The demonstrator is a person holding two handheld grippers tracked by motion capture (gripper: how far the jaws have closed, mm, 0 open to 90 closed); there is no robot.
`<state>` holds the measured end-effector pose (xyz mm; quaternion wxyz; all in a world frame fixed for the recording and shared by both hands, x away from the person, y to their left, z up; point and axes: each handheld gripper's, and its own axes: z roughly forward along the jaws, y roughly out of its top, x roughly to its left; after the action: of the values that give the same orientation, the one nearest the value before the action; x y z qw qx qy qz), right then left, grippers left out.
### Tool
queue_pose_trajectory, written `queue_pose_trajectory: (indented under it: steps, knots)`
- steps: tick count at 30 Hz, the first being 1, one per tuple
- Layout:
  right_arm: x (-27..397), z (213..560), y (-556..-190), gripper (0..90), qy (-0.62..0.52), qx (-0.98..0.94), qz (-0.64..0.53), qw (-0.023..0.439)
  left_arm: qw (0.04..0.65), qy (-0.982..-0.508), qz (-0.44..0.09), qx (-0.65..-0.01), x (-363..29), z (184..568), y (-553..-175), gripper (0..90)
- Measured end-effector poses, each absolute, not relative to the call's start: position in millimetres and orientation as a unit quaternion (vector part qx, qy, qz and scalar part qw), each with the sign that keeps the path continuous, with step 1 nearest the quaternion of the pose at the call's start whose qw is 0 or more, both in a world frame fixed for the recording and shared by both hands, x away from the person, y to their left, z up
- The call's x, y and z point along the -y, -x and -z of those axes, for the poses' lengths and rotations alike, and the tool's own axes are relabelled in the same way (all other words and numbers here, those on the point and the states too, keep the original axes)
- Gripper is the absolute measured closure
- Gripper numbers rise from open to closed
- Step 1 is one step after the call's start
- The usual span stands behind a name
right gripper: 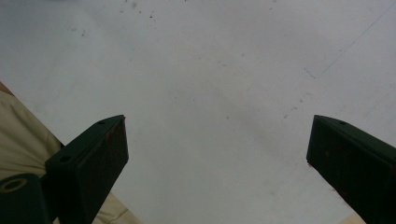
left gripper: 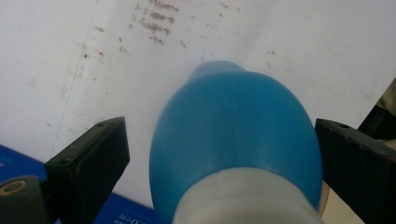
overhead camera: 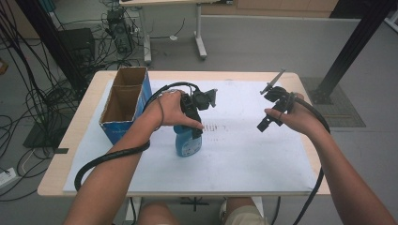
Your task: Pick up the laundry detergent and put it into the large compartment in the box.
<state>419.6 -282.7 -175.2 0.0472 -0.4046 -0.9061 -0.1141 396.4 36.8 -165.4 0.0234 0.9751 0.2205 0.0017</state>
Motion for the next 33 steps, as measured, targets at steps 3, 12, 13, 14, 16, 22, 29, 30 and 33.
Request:
queue_pose_trajectory:
  steps: [3, 12, 13, 14, 16, 22, 29, 30, 33]
  knots:
    - [282.4, 175.1, -419.6, 5.5, 0.405, 0.906, 0.115, 0.047, 0.025, -0.975, -0.001, -0.222, -38.1, 165.9, -396.5, 5.6]
    - [282.5, 176.2, -420.0, 5.6, 0.404, 0.906, 0.116, 0.048, 0.022, -0.976, -0.003, -0.217, -36.3, 164.7, -397.3, 5.6]
    - [282.1, 176.1, -420.0, 5.6, 0.404, 0.906, 0.115, 0.049, 0.026, -0.974, -0.003, -0.223, -37.3, 165.3, -396.1, 5.6]
    - [282.5, 176.4, -420.1, 5.6, 0.404, 0.906, 0.115, 0.048, 0.026, -0.975, -0.003, -0.223, -37.2, 165.3, -395.9, 5.6]
    - [282.6, 176.3, -420.2, 5.6, 0.403, 0.907, 0.115, 0.049, 0.026, -0.975, -0.004, -0.22, -37.0, 165.2, -396.1, 5.7]
    - [282.9, 175.6, -419.5, 5.6, 0.405, 0.906, 0.115, 0.047, 0.024, -0.976, -0.005, -0.217, -36.1, 164.7, -396.0, 5.7]
    - [282.4, 176.1, -420.1, 5.6, 0.403, 0.906, 0.116, 0.048, 0.026, -0.976, -0.005, -0.217, -36.9, 164.3, -395.9, 5.7]
    - [282.2, 176.0, -420.1, 5.6, 0.403, 0.906, 0.116, 0.048, 0.025, -0.976, -0.004, -0.217, -36.5, 164.1, -396.0, 5.7]
    - [281.9, 175.8, -420.1, 5.6, 0.404, 0.906, 0.116, 0.047, 0.028, -0.975, -0.004, -0.221, -37.4, 163.9, -395.1, 5.7]
